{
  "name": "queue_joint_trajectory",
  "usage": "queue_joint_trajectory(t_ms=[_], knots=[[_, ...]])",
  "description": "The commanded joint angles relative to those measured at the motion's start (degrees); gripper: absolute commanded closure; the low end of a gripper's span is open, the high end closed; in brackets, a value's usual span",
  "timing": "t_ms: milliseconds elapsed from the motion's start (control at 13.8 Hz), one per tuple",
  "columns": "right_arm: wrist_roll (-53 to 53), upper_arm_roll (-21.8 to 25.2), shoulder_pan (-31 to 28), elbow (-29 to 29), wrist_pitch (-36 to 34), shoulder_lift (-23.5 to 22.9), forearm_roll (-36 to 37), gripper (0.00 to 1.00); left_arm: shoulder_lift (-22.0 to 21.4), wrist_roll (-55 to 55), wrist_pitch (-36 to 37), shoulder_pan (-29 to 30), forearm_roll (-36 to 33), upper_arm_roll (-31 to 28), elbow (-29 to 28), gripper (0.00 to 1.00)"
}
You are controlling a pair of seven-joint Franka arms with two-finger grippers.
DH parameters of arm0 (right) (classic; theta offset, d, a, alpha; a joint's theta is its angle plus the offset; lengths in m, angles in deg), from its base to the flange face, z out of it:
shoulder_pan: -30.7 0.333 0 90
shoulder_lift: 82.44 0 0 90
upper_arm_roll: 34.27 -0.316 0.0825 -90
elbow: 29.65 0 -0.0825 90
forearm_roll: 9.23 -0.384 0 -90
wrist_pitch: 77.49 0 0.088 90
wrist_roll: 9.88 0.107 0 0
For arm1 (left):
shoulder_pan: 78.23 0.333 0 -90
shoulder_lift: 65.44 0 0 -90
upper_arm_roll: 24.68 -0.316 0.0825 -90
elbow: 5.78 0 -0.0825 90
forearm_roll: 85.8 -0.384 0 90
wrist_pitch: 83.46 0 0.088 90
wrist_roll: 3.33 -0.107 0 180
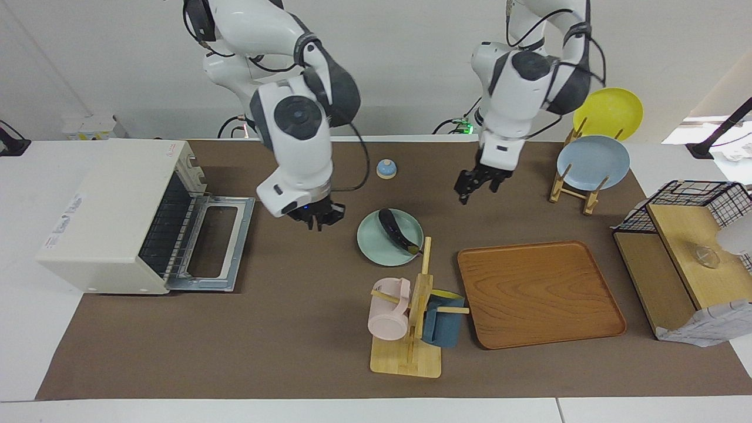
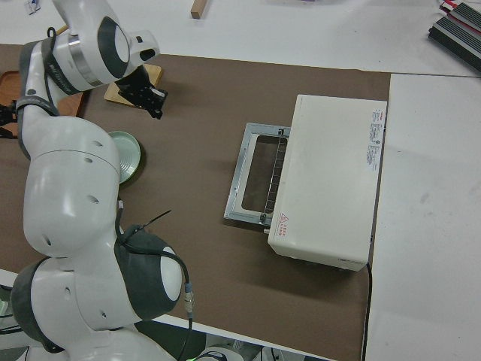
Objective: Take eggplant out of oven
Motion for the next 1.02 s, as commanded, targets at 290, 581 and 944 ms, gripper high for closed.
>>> queue_joint_trajectory(t_ms=[290, 581, 944], knots=[[-6.08, -0.91, -9.92, -32.5, 24.01, 7.9, 9.81, 0.98, 20.65, 10.09, -11.72, -10.07, 2.46, -1.26, 9.76, 0.12], [-8.45, -0.91, -9.93, -30.49, 19.29, 7.72, 20.61, 0.98, 21.2, 8.87, -6.04, -9.73, 1.94, -1.34, 11.87, 1.0], [-22.14, -0.83, -11.59, -19.08, 4.54, 9.73, 23.01, 0.98, 20.41, -7.77, 1.73, -0.88, 1.93, -1.78, 15.93, 1.0]])
